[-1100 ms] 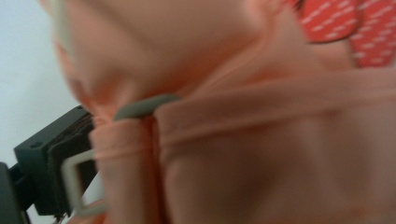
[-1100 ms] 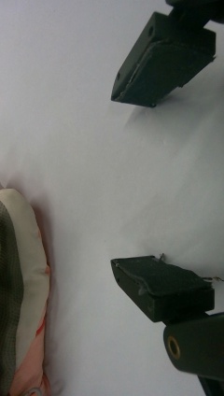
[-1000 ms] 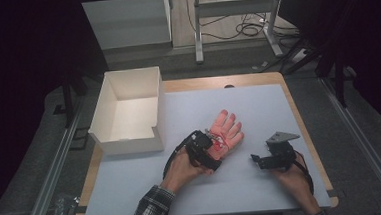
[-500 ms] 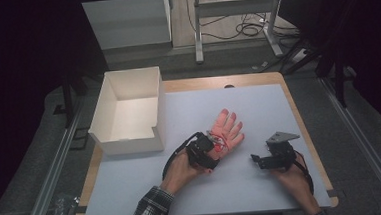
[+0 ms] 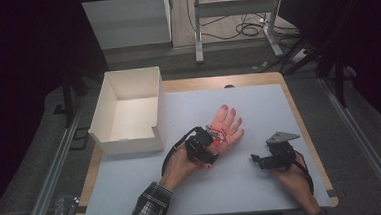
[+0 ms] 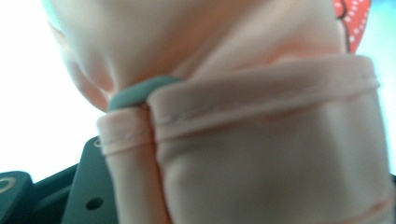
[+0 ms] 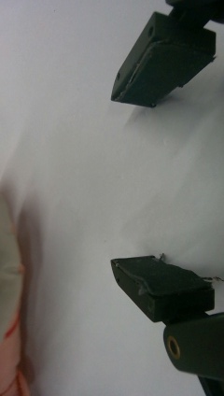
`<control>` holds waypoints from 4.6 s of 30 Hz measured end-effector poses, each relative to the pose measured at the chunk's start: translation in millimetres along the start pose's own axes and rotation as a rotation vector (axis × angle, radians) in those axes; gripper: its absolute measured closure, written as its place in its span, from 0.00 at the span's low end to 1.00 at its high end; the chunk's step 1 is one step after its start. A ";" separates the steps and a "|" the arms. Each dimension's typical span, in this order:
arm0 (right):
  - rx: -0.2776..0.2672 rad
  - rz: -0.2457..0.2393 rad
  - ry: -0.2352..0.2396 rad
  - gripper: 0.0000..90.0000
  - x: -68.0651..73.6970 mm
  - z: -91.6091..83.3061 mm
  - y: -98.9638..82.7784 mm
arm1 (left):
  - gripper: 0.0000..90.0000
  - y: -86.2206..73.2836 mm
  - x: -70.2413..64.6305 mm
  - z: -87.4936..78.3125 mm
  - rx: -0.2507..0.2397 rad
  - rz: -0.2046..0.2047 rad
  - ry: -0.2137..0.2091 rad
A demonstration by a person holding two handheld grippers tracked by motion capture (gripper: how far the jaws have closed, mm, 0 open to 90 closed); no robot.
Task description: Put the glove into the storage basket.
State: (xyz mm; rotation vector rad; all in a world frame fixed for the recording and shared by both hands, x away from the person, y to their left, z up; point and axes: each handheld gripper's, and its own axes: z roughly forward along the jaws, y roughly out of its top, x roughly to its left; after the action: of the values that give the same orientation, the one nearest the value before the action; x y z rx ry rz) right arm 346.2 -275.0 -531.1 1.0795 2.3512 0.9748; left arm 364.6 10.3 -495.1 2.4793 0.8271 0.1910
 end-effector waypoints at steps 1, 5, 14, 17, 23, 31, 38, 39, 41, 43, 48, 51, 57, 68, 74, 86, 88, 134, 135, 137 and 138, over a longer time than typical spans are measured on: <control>0.000 0.000 0.000 0.19 0.0 0.0 0.0 | 0.47 1.8 1.7 -2.1 -0.002 -0.005 -0.002; 0.001 -0.002 0.001 0.19 -0.1 -0.1 0.0 | 0.46 6.7 9.4 -9.9 -0.013 -0.028 0.011; 0.000 -0.001 0.000 0.19 0.0 0.0 0.0 | 0.46 14.5 23.0 -25.4 -0.032 -0.076 0.024; 0.000 -0.001 0.000 0.19 -0.1 0.0 0.0 | 0.46 18.8 28.0 -32.3 -0.037 -0.085 0.035; 0.000 -0.001 0.002 0.19 0.0 0.0 0.0 | 0.46 27.4 38.4 -47.5 -0.052 -0.108 0.052; -0.003 -0.001 0.002 0.19 0.0 0.3 -0.1 | 0.46 37.4 53.0 -70.1 -0.057 -0.142 0.071; -0.003 -0.001 0.002 0.19 0.0 0.3 -0.1 | 0.46 47.3 68.7 -90.0 -0.067 -0.186 0.091; -0.003 -0.002 0.001 0.19 -0.1 0.3 -0.2 | 0.45 48.5 70.6 -92.4 -0.069 -0.191 0.096; -0.003 -0.002 0.001 0.19 0.0 0.3 -0.2 | 0.45 50.7 75.0 -97.6 -0.070 -0.199 0.106; -0.003 -0.002 0.001 0.19 -0.1 0.3 -0.2 | 0.45 52.9 80.2 -103.2 -0.067 -0.210 0.115; -0.002 -0.003 0.001 0.19 -0.1 0.3 -0.2 | 0.45 54.6 91.8 -114.9 -0.068 -0.241 0.142; -0.002 -0.003 0.001 0.19 -0.1 0.3 -0.2 | 0.45 54.7 99.7 -123.2 -0.071 -0.262 0.161; -0.003 -0.003 0.001 0.19 -0.1 0.3 -0.2 | 0.45 51.4 113.5 -137.2 -0.083 -0.305 0.197; -0.004 -0.003 0.001 0.19 -0.1 0.4 -0.1 | 0.45 27.0 141.0 -154.8 -0.113 -0.401 0.244; -0.003 -0.003 0.001 0.19 -0.1 0.3 -0.2 | 0.44 10.9 152.2 -163.9 -0.124 -0.456 0.273; -0.003 -0.004 0.001 0.19 -0.1 0.3 -0.2 | 0.44 -22.3 172.5 -170.9 -0.125 -0.547 0.325; -0.003 -0.004 0.001 0.19 -0.2 0.3 -0.2 | 0.44 -29.8 176.9 -170.8 -0.120 -0.565 0.336; -0.004 -0.003 0.000 0.19 -0.1 0.3 -0.2 | 0.35 -56.4 216.8 -56.5 0.156 -0.665 0.262; -0.004 -0.003 0.000 0.19 -0.1 0.3 -0.2 | 0.34 -56.4 216.8 -56.5 0.156 -0.665 0.262; -0.004 -0.004 0.000 0.19 -0.2 0.3 -0.2 | 0.31 -56.6 217.7 -55.7 0.175 -0.666 0.244; -0.004 -0.003 0.001 0.19 -0.1 0.3 -0.2 | 0.27 -56.7 218.1 -55.7 0.183 -0.663 0.242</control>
State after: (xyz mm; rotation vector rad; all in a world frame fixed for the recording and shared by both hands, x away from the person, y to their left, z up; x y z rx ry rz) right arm 346.4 -275.0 -531.5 1.0746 2.3497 0.9786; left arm 494.4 202.3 -482.7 2.2171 1.7805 0.1819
